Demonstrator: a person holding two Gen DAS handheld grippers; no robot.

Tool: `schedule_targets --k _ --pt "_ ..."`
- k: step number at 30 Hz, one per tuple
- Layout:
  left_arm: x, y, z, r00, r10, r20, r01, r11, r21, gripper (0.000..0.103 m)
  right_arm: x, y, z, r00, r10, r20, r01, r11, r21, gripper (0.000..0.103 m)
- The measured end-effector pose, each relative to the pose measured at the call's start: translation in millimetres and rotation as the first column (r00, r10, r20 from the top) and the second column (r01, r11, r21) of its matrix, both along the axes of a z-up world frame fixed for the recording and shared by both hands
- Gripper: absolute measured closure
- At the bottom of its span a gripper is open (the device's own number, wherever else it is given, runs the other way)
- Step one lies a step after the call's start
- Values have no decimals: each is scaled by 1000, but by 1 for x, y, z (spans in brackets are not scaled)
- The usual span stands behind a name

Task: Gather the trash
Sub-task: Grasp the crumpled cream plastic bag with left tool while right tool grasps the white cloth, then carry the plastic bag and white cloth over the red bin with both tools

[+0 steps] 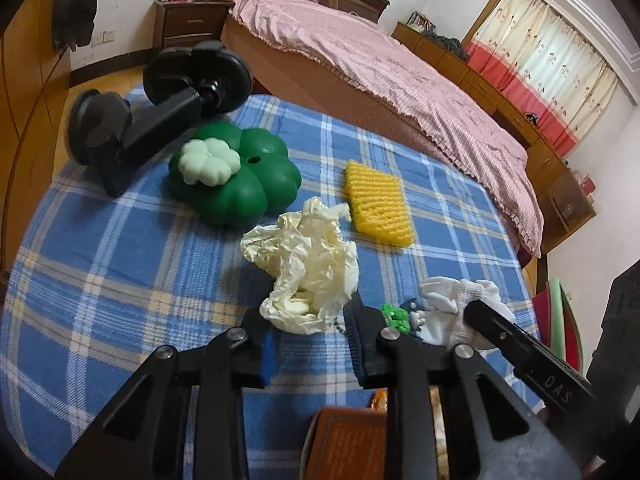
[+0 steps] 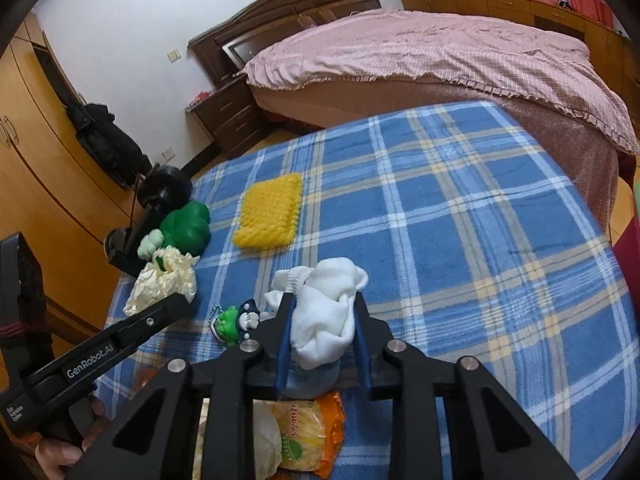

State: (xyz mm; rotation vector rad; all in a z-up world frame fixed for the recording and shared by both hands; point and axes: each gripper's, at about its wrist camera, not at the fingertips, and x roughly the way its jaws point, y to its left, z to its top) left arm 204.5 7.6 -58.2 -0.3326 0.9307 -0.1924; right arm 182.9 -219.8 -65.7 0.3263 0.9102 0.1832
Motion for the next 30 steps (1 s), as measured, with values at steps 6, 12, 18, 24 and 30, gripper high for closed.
schedule_targets --k 6,12,18,24,30 --pt "-17 1 21 998 7 56 -7 1000 0 74 -15 -15 21 997 -48 67 47 999 6 75" --pt "-34 -6 41 995 -10 96 10 1000 0 74 -38 -33 46 986 -95 138 94 996 11 75" --pt "-50 -14 58 991 -34 129 33 999 7 74 -60 -49 62 974 -133 182 131 991 25 75" --pt "-62 -27 70 987 -59 149 57 998 13 74 -85 -66 75 962 -169 213 165 986 35 75" --pt "-76 -45 84 980 -100 175 99 995 16 74 -109 -84 90 946 -211 247 207 977 43 75"
